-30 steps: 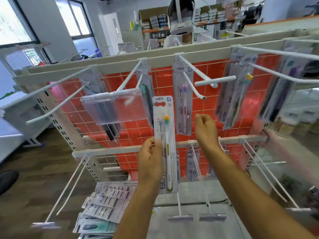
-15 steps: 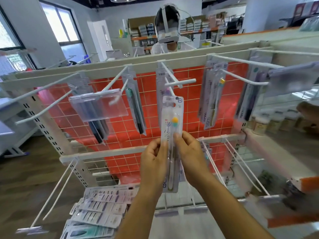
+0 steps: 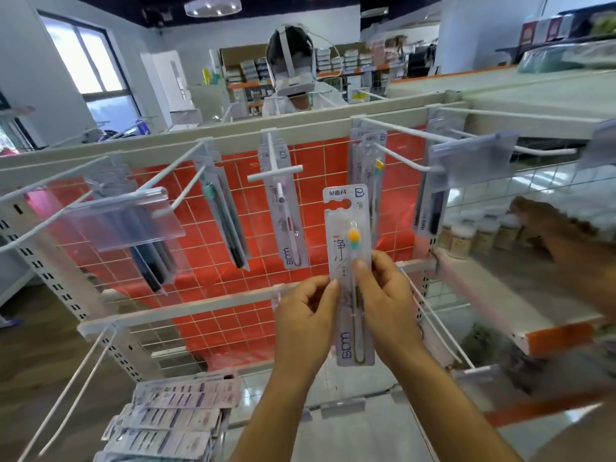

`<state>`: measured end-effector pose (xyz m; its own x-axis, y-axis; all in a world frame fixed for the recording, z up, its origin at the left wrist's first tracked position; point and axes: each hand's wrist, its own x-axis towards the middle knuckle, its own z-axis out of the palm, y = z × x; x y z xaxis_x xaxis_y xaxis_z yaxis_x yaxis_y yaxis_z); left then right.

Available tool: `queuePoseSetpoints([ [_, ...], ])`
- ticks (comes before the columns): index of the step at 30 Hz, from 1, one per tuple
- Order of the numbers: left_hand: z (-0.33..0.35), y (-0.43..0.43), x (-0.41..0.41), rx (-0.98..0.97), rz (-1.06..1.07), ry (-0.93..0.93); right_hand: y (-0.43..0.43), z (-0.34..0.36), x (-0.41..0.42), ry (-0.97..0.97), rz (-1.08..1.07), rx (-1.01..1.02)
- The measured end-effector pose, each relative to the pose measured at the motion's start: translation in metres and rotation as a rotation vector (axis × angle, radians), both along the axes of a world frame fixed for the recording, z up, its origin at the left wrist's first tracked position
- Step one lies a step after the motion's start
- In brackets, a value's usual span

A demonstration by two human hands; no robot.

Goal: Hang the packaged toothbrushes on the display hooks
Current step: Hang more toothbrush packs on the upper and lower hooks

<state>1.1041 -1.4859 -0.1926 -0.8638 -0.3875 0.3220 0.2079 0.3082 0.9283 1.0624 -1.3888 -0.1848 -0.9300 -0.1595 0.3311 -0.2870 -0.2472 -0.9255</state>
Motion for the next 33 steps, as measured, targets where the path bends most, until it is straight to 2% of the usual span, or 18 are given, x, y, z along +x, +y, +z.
queuePoseSetpoints([
  [4,0.002,0.012,-0.001,-0.157,0.012,0.040,0.021,0.000,-0.005,0.083,-0.107,0.071],
  [7,-0.001,0.015,-0.004,-0.360,0.097,0.083,0.037,0.002,-0.007,0.111,-0.152,0.080],
  [12,-0.009,0.019,-0.013,-0.671,0.219,-0.018,0.057,0.005,-0.007,0.134,-0.159,0.032],
  [27,-0.017,0.037,-0.020,-0.656,0.267,-0.034,0.073,0.013,-0.026,0.189,-0.158,0.013],
  [33,-0.022,0.033,-0.021,-0.653,0.273,-0.084,0.072,0.015,-0.038,0.143,-0.126,-0.017],
])
